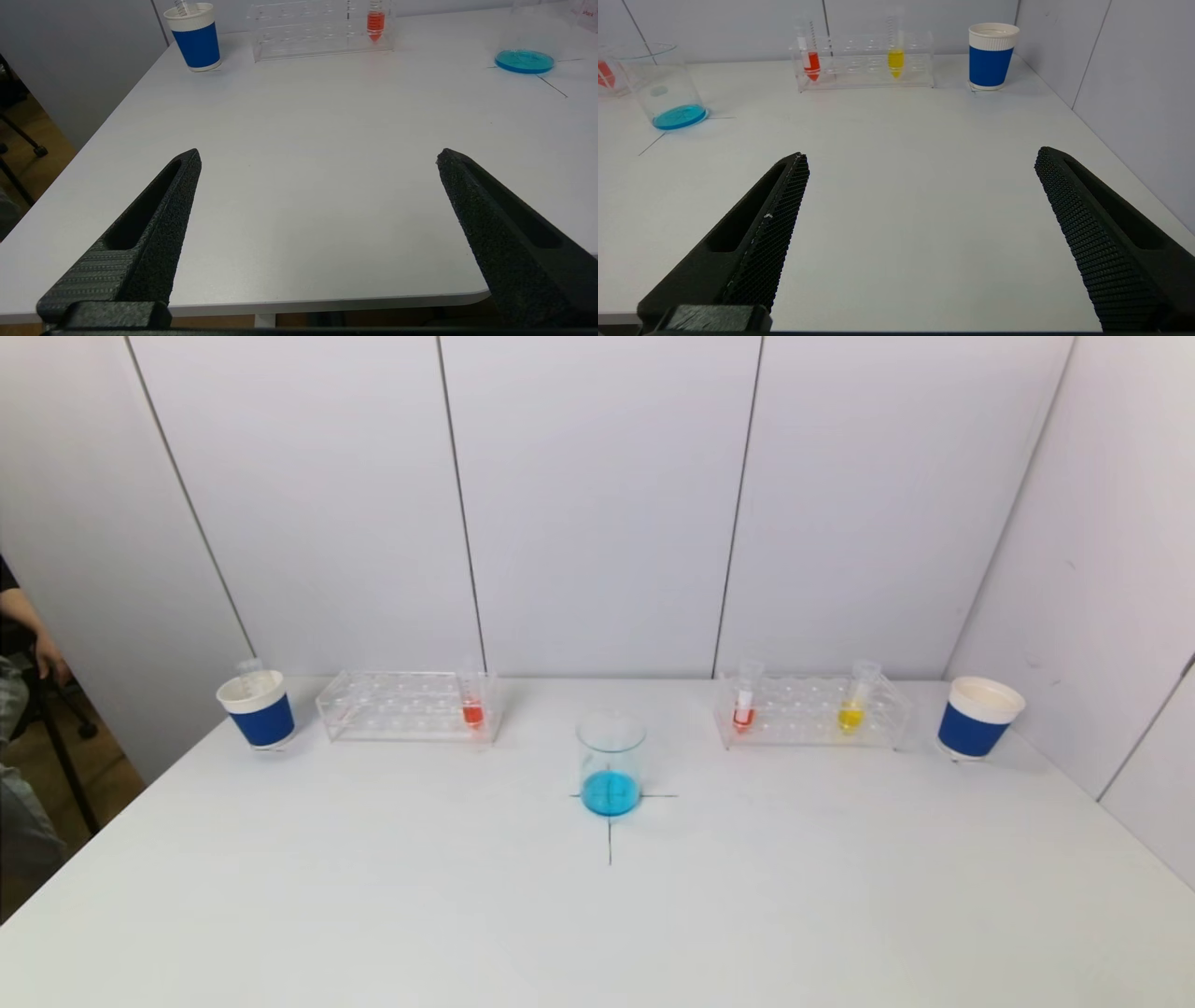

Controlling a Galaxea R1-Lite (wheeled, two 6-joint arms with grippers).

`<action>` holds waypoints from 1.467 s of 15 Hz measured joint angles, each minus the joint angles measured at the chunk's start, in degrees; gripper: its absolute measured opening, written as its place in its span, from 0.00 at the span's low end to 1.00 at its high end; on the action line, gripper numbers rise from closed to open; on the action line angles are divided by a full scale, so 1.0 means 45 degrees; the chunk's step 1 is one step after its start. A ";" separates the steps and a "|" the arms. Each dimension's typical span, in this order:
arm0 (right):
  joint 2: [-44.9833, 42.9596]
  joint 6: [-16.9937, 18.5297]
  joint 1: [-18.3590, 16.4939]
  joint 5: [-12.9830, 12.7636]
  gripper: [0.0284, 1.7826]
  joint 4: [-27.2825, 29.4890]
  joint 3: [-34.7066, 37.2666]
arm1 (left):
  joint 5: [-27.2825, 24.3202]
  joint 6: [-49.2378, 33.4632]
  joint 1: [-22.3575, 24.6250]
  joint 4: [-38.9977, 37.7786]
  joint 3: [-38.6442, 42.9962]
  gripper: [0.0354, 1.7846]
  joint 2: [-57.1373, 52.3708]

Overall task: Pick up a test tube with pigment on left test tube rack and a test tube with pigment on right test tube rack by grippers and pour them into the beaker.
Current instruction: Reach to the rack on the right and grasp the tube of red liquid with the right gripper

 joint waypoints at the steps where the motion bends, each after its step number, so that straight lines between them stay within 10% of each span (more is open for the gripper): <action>1: 0.0000 -0.0035 0.0000 0.0005 0.99 -0.0041 0.0000 | 0.0003 -0.0003 0.0000 0.0000 0.0000 0.99 0.0000; 13: 0.3917 -0.0041 0.0054 0.0358 0.99 -0.0060 -0.4844 | 0.0000 0.0000 0.0011 -0.0003 0.0000 0.99 0.0003; 22: 1.0627 -0.0030 0.0070 0.0547 0.99 -0.3497 -0.6792 | 0.0000 0.0000 0.0000 0.0000 0.0000 0.99 0.0008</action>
